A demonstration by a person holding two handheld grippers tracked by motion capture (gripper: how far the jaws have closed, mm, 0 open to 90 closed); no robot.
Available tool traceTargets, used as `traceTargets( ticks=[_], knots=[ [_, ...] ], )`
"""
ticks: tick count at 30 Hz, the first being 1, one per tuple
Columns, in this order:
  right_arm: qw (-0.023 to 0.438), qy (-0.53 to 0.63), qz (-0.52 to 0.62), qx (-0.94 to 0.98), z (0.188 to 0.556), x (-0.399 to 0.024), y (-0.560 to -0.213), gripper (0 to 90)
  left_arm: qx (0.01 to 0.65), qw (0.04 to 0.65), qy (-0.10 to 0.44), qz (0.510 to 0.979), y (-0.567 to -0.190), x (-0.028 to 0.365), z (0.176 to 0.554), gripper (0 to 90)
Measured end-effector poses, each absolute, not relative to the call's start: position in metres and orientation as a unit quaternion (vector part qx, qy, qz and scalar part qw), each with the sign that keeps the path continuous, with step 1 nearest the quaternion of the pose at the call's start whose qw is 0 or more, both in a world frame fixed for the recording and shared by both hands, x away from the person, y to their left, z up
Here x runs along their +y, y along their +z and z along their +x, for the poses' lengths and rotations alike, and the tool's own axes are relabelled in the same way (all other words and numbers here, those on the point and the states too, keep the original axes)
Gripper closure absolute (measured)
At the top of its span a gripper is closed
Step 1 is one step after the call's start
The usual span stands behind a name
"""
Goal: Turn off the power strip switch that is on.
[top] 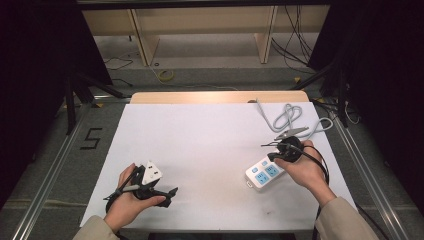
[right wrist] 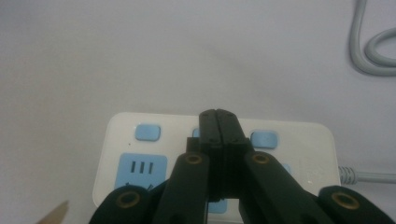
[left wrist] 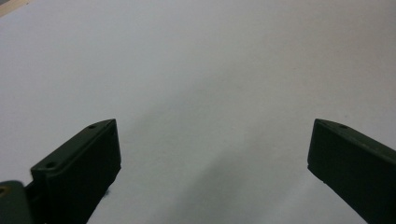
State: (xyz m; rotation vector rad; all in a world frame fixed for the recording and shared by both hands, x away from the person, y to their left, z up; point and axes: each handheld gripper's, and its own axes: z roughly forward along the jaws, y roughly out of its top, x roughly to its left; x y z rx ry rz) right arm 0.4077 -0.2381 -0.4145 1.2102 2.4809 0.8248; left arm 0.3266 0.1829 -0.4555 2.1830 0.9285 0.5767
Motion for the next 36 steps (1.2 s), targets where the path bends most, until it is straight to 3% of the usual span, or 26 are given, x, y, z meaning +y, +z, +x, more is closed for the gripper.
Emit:
traceTargets(
  ticks=[36],
  knots=[
    [0.111,0.261,0.419,0.863,0.419,-0.23,-0.422,90.0,0.354,0.34,0.223,0.842,-0.455,0.183,0.326,2.2]
  ],
)
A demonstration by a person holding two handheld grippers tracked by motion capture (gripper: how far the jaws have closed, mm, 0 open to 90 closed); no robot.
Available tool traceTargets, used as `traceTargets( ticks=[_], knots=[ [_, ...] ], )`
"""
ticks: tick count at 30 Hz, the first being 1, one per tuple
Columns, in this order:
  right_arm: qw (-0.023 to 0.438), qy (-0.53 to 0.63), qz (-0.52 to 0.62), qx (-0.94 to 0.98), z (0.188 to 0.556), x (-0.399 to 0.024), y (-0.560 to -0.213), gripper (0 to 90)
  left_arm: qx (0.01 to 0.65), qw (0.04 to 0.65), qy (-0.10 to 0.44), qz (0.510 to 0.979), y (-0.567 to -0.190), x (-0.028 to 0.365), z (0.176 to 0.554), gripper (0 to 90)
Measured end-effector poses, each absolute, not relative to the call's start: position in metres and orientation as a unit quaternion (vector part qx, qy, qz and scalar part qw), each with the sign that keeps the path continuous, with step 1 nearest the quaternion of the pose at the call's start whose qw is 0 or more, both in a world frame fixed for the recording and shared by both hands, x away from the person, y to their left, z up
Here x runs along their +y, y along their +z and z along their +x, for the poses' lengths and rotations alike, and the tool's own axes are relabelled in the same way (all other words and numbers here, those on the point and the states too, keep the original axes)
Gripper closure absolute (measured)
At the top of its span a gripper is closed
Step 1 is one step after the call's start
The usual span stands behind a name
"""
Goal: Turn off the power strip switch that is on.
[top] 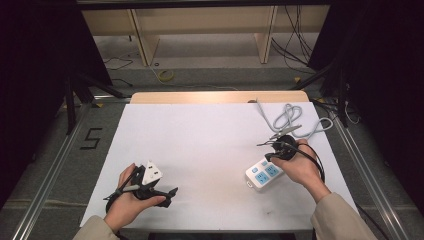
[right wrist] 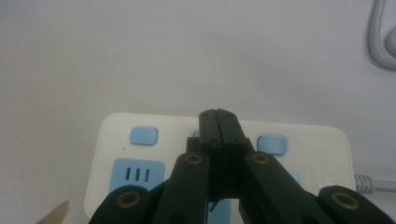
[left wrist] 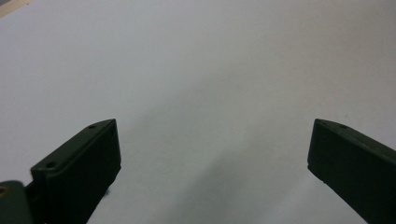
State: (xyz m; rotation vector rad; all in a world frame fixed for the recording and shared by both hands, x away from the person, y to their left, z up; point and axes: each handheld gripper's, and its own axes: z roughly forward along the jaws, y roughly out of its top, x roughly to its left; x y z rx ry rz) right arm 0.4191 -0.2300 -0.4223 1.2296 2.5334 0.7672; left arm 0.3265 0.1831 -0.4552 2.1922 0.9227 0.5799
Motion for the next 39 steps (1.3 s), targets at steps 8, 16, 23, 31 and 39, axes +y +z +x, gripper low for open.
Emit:
traceTargets(
  ticks=[8,16,23,31,39],
  knots=[
    [0.106,0.255,0.417,0.866,0.422,-0.227,-0.425,90.0,0.354,0.34,0.223,0.842,-0.455,0.183,0.327,2.2],
    [0.103,0.249,0.414,0.869,0.424,-0.225,-0.427,90.0,0.354,0.34,0.223,0.842,-0.455,0.183,0.326,2.2],
    [0.099,0.244,0.413,0.872,0.425,-0.223,-0.429,90.0,0.355,0.341,0.223,0.842,-0.455,0.183,0.327,2.3],
    [0.095,0.237,0.414,0.873,0.427,-0.221,-0.431,90.0,0.355,0.341,0.223,0.841,-0.455,0.183,0.327,2.2],
    [0.092,0.23,0.416,0.875,0.43,-0.219,-0.433,90.0,0.354,0.341,0.222,0.842,-0.455,0.183,0.327,2.3]
  ],
)
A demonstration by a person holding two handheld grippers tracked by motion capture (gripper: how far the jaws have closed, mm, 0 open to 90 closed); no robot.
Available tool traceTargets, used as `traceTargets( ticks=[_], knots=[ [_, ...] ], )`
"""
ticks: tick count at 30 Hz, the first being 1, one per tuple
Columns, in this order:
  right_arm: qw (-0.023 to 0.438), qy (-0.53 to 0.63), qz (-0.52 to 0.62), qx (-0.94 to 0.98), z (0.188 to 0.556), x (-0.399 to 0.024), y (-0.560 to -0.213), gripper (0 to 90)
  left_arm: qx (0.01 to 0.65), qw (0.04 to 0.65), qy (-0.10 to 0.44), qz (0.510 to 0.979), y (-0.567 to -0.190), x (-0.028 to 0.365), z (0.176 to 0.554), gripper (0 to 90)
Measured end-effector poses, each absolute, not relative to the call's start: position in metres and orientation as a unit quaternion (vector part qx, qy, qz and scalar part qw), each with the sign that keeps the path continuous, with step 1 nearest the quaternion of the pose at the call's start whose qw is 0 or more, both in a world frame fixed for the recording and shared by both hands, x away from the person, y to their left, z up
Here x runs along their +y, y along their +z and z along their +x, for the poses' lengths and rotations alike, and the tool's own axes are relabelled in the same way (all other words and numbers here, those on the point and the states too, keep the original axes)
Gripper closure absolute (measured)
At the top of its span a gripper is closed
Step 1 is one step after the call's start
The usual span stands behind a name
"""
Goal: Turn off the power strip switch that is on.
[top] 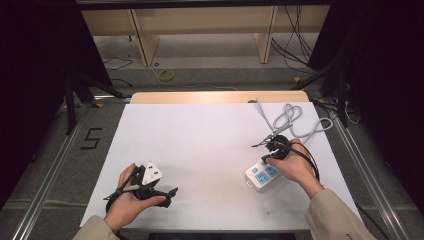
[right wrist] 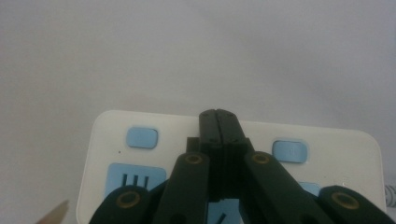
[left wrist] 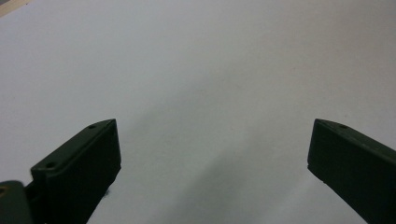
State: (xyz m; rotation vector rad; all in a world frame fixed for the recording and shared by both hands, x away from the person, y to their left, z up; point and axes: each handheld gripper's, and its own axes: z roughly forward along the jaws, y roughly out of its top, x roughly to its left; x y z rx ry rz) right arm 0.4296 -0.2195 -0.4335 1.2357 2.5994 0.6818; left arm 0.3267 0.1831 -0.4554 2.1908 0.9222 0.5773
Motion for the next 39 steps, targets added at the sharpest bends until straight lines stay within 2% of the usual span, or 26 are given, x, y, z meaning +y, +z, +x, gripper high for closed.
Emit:
traceTargets(
  ticks=[39],
  knots=[
    [0.086,0.181,0.415,0.888,0.436,-0.207,-0.433,90.0,0.355,0.341,0.223,0.842,-0.456,0.182,0.326,2.3]
  ],
)
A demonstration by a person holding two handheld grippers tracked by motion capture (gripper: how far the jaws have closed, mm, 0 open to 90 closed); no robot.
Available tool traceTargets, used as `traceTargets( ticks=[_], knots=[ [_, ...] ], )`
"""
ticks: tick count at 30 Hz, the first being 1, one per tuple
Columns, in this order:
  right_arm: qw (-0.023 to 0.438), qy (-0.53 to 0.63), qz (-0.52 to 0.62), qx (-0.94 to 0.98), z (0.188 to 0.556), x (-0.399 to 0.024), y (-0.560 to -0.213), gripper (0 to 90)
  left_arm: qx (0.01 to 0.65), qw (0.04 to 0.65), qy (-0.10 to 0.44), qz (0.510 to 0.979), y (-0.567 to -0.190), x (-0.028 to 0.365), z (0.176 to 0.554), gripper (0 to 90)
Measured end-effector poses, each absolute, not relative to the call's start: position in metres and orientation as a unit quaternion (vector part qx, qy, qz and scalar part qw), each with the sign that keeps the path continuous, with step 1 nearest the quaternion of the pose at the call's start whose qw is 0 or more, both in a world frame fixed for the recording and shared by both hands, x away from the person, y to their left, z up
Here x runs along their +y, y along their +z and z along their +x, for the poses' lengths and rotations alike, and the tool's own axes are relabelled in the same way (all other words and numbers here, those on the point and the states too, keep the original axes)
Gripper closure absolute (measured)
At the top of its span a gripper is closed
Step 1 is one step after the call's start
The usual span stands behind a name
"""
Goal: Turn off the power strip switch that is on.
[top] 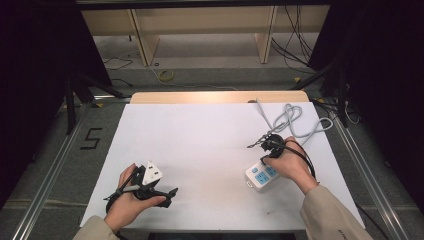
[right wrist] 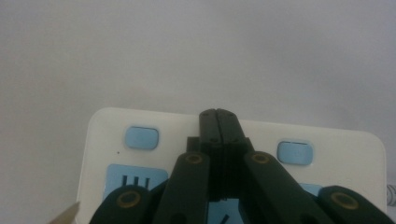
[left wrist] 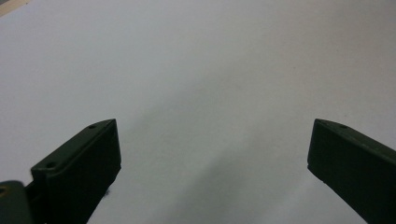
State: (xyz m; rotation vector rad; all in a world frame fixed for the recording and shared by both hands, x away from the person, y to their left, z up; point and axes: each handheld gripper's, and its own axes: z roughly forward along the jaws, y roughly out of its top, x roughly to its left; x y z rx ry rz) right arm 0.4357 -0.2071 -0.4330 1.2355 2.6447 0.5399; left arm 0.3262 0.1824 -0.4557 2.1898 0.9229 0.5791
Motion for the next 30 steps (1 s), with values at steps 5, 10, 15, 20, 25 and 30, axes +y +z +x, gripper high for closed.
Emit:
traceTargets(
  ticks=[5,10,15,20,25,30],
  knots=[
    [0.089,0.172,0.415,0.889,0.4365,-0.2045,-0.4324,90.0,0.355,0.341,0.223,0.842,-0.4557,0.1827,0.3262,2.3],
    [0.08,0.175,0.422,0.886,0.4379,-0.2059,-0.4324,90.0,0.354,0.341,0.223,0.842,-0.4556,0.1829,0.326,2.3],
    [0.075,0.171,0.427,0.885,0.4388,-0.2056,-0.4317,90.0,0.354,0.341,0.223,0.842,-0.4558,0.1827,0.3262,2.3],
    [0.076,0.169,0.428,0.884,0.4391,-0.2048,-0.4316,90.0,0.355,0.341,0.222,0.842,-0.4556,0.1829,0.3261,2.3],
    [0.095,0.154,0.427,0.886,0.4399,-0.2081,-0.4315,90.0,0.355,0.341,0.222,0.842,-0.4557,0.1828,0.3263,2.3],
    [0.095,0.159,0.426,0.886,0.4391,-0.2091,-0.4316,90.0,0.355,0.34,0.221,0.842,-0.4558,0.1823,0.3267,2.3]
  ],
)
